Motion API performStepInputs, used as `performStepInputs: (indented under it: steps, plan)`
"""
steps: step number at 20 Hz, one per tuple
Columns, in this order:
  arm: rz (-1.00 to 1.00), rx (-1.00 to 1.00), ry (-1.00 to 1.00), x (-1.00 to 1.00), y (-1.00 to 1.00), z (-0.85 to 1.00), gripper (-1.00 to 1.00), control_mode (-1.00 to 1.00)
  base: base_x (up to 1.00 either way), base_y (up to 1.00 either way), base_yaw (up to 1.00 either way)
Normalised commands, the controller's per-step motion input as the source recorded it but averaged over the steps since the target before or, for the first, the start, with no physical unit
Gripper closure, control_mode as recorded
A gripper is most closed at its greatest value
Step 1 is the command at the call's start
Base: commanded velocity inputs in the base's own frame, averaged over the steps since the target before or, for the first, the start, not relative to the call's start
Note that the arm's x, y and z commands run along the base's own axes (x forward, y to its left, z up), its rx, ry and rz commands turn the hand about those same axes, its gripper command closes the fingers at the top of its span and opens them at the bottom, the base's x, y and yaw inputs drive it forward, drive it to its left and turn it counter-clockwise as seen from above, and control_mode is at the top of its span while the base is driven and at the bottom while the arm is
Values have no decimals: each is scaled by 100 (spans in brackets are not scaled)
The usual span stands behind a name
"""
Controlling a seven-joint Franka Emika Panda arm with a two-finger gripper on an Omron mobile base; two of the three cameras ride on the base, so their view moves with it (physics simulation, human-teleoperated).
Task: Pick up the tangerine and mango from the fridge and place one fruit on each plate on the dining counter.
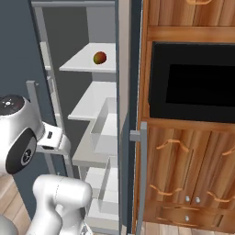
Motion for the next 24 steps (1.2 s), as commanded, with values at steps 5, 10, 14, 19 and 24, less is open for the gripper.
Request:
performStepInputs:
  steps: [5,10,14,19,24]
  plan:
    - [0,-6,-20,-5,0,68,-100,-100,0,0,0]
    - [-7,-5,-6,51,-1,99,-100,-100,0,0,0]
    - [-29,0,0,100,-19,99,-100,-100,0,0,0]
    - [-20,16,0,58,-43,72,-100,-100,0,0,0]
    - [6,12,-2,99,-52,-2,-100,-100,0,0,0]
